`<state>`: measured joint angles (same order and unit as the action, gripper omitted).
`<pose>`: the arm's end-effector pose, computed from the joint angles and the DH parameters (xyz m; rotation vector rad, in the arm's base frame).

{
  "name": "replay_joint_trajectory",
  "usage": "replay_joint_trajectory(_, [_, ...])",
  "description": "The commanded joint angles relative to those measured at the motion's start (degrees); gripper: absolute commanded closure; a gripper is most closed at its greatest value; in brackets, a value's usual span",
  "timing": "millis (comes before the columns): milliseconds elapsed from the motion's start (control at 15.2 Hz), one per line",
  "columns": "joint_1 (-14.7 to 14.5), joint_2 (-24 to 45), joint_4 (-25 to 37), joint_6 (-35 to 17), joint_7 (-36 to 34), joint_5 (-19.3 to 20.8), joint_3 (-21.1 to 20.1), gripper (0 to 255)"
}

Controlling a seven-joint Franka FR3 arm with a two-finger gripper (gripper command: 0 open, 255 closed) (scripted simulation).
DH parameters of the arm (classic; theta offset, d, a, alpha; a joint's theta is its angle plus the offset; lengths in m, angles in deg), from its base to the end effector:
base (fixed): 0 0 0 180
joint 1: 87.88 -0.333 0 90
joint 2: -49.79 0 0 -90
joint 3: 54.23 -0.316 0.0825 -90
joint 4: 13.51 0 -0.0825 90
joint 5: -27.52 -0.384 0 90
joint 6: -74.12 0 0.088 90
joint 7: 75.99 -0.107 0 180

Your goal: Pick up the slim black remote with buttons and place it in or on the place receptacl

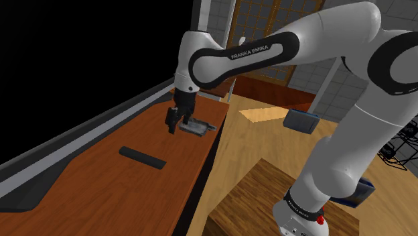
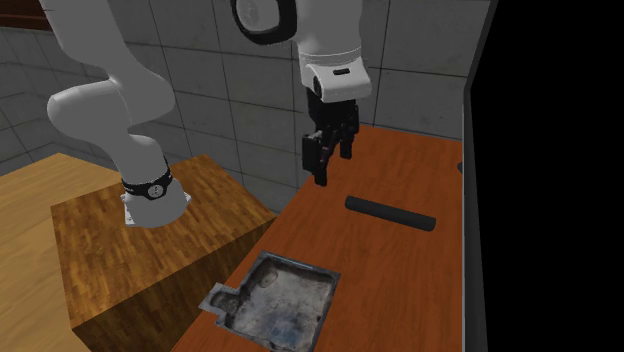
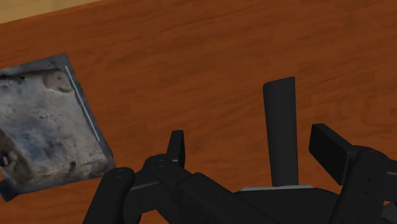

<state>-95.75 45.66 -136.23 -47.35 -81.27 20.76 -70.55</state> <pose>0.4805 0.2236 0.4390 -3.0222 -0.4114 -0.0390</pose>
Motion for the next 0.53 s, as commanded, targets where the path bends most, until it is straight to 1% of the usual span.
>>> replay_joint_trajectory(0, [-0.8, 4.0, 2.1, -1.4, -1.4, 1.3, -1.1, 0])
replay_joint_trajectory(462, [-4.6, 19.2, 13.2, -3.1, -6.5, 7.1, -3.0, 0])
